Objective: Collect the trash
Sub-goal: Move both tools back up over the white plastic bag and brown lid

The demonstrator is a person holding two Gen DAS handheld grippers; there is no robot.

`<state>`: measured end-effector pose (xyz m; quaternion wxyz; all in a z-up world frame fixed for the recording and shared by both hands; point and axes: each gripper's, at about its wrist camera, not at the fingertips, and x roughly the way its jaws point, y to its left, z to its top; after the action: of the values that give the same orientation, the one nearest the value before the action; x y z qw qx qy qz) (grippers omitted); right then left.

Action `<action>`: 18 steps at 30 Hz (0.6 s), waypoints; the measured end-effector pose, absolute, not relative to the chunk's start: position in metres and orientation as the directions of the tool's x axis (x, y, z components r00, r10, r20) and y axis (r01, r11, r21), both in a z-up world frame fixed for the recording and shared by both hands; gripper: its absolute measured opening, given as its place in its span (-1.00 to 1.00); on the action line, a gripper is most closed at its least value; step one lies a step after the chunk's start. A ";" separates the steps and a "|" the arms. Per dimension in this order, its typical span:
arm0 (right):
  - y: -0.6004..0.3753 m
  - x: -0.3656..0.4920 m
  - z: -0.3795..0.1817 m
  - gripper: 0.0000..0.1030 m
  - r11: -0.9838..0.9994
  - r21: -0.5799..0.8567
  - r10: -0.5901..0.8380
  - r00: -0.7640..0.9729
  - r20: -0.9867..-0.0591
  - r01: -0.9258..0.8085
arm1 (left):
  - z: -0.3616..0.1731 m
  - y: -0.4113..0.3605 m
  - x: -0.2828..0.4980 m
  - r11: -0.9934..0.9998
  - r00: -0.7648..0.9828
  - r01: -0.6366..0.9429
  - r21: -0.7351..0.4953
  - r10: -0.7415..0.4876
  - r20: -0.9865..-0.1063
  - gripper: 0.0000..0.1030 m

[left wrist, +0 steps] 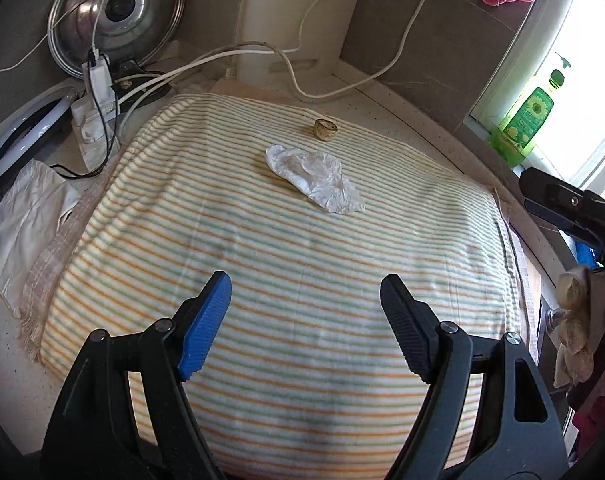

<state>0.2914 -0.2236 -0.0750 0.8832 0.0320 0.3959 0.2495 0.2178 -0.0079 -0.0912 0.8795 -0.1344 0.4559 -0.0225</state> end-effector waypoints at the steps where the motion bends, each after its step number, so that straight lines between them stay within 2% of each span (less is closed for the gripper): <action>1: -0.225 0.302 -0.075 1.00 0.875 0.259 0.466 0.561 -0.684 -0.410 | -0.093 -0.010 0.224 0.962 0.582 -0.086 -0.258 -0.161 -0.797 0.54; 11: -0.219 0.388 -0.087 0.98 0.842 0.335 0.525 0.495 -0.693 -0.423 | -0.122 -0.020 0.300 0.955 0.532 -0.123 -0.270 -0.166 -0.830 0.54; 16: -0.206 0.428 -0.105 0.83 0.805 0.414 0.580 0.418 -0.699 -0.424 | -0.140 -0.018 0.331 0.942 0.512 -0.168 -0.291 -0.169 -0.842 0.54; 18: -0.202 0.443 -0.113 0.69 0.791 0.446 0.600 0.386 -0.701 -0.419 | -0.149 -0.019 0.341 0.939 0.501 -0.180 -0.292 -0.168 -0.849 0.54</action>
<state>0.4429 -0.2020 -0.1134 0.8267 0.0981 0.4606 0.3081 0.3415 -0.0186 -0.1486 0.8485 -0.1744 0.4996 0.0035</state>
